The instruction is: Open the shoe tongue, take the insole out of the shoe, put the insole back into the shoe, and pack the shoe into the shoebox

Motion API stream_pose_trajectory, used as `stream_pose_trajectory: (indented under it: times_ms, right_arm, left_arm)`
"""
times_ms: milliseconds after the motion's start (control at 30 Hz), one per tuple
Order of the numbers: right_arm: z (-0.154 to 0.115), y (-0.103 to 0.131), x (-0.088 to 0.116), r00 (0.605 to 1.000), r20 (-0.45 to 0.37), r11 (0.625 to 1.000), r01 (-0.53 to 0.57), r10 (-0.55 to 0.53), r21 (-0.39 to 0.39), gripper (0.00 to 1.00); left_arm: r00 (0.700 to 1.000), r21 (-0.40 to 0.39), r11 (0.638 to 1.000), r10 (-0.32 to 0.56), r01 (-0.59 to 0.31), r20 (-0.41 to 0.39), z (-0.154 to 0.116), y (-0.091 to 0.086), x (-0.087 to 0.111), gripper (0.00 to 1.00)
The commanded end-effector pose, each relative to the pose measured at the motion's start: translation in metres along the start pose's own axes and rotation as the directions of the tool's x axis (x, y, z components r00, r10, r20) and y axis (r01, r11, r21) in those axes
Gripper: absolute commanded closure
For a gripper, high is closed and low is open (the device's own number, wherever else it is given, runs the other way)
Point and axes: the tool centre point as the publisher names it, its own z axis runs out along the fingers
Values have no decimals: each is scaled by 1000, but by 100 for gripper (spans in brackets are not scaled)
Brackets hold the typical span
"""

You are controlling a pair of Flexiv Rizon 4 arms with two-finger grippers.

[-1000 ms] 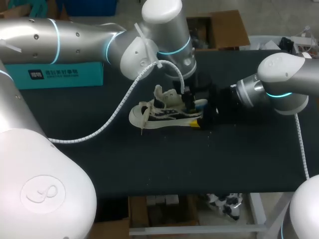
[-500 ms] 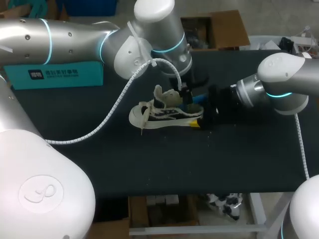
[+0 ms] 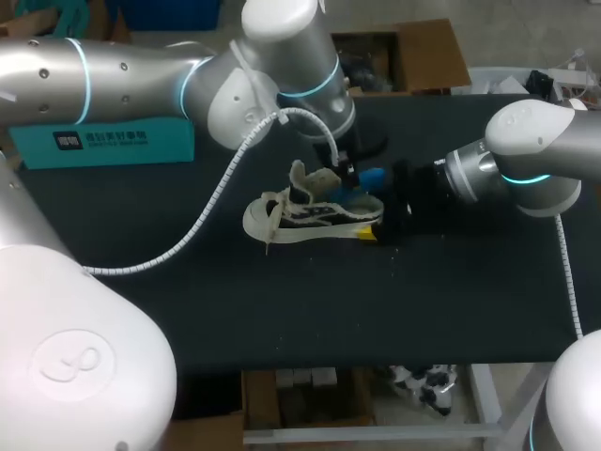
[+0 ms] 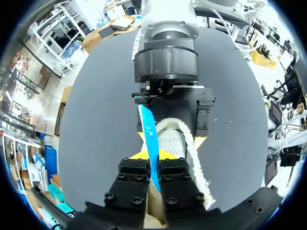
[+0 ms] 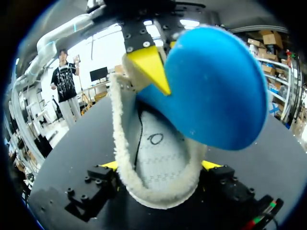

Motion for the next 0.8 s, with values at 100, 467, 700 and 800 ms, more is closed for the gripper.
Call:
stream_pose_trajectory:
  times_ms: [100, 467, 700, 800]
  right_arm:
    - [4, -4, 0, 1000, -4, 1000, 0, 0, -2, 100]
    - [1, -2, 1, 1000, -1, 1000, 4, -4, 14, 100]
    - [-7, 0, 7, 1000, -3, 998, -9, 9, 60, 0]
    - [-16, -1, 11, 1000, 8, 996, -23, 22, 85, 0]
  left_arm:
    - [997, 82, 996, 36, -31, -62, -14, 4, 2, 100]
    - [963, 347, 925, 219, -153, -158, -64, -27, 15, 100]
    - [916, 500, 838, 353, -218, -190, -94, -51, 20, 100]
    - [885, 572, 785, 417, -236, -206, -107, -60, 19, 100]
